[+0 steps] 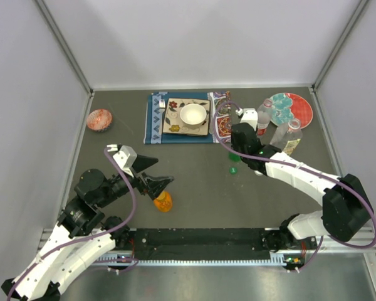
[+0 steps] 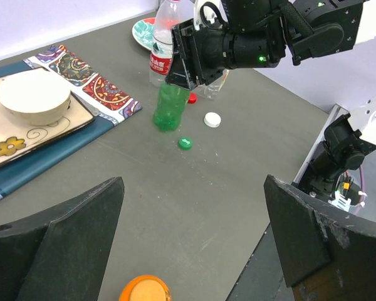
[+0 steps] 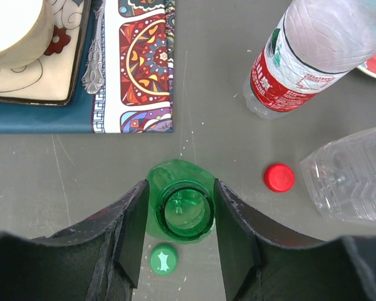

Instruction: Unscrew the bottle caps

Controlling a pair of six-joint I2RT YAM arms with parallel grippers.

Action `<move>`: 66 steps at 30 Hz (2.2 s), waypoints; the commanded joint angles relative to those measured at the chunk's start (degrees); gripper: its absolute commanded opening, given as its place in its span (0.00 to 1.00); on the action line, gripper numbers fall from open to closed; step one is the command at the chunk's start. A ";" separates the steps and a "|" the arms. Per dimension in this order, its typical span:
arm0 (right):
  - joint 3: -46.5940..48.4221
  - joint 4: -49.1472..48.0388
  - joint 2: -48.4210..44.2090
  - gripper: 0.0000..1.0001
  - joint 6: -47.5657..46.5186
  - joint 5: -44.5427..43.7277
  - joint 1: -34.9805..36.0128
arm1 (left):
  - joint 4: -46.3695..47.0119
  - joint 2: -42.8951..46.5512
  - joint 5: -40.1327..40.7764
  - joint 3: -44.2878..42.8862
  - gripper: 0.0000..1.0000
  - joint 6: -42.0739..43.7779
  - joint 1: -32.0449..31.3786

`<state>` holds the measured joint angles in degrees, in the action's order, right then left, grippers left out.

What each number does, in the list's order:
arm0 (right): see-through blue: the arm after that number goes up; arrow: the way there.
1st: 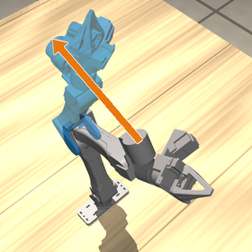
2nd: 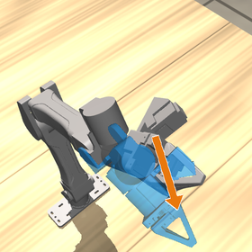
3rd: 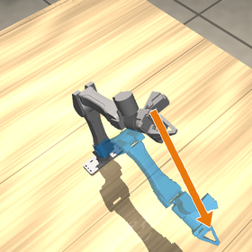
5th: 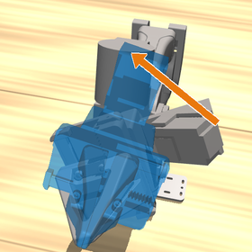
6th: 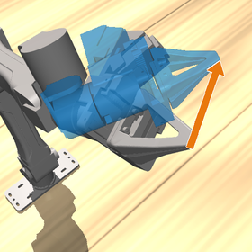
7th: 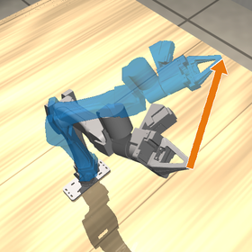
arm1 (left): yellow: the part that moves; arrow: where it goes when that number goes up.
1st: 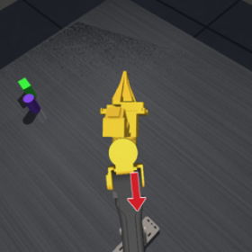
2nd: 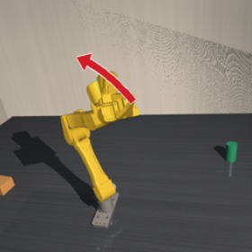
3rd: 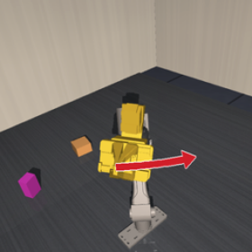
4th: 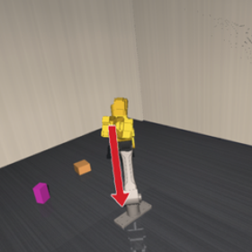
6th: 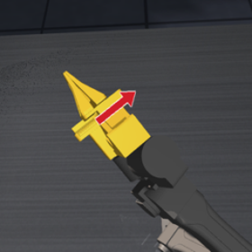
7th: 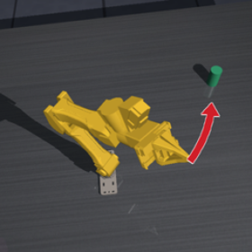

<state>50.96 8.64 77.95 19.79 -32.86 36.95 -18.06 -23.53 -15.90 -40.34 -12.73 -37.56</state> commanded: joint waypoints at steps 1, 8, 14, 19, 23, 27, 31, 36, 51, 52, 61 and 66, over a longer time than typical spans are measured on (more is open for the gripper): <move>0.02 -0.29 -1.49 0.44 0.86 0.69 -0.47 | 3.30 -0.11 -1.15 0.61 0.99 -1.07 0.12; 0.02 -0.03 -1.93 0.53 1.04 1.04 -0.39 | 3.30 -0.11 -1.50 0.87 0.99 -1.24 0.12; 1.16 1.20 -2.37 0.64 1.21 1.66 -0.30 | 3.30 -0.03 -1.50 0.96 0.99 -1.42 0.21; 1.51 1.64 -2.72 0.64 1.39 1.84 -0.21 | 3.48 0.41 -1.50 1.49 0.99 -1.59 0.12; 1.60 1.73 -2.89 0.64 1.48 2.01 -0.04 | 3.56 0.59 -1.50 1.66 0.99 -1.77 0.12; 2.65 2.52 -4.47 0.66 1.65 1.57 1.62 | 3.47 0.76 -1.50 1.58 0.99 -1.68 0.12; 7.65 7.16 -9.56 0.70 1.22 -2.98 6.79 | 3.21 0.94 -0.63 1.49 0.99 -1.24 0.12; 13.20 9.99 -17.12 0.71 -1.25 2.68 14.20 | 1.37 1.29 5.07 0.70 0.99 -0.80 0.12; 15.74 3.14 -0.18 0.72 -3.00 27.85 32.74 | -22.36 -4.51 54.92 -6.59 0.99 -15.38 0.21; 16.71 3.22 2.44 0.72 -3.00 27.85 33.10 | -23.06 -4.68 54.84 -7.03 0.99 -15.74 0.21; 23.74 3.49 13.53 0.74 -2.65 26.18 36.53 | -24.83 -2.05 52.55 -4.76 0.99 -16.89 0.29; 26.38 3.40 19.06 0.74 -2.21 26.45 37.49 | -25.44 -0.91 52.55 -4.05 0.99 -16.54 0.21</move>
<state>73.60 13.98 93.45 17.17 -5.96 73.30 -43.55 -25.23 36.07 -44.86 -28.77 -37.50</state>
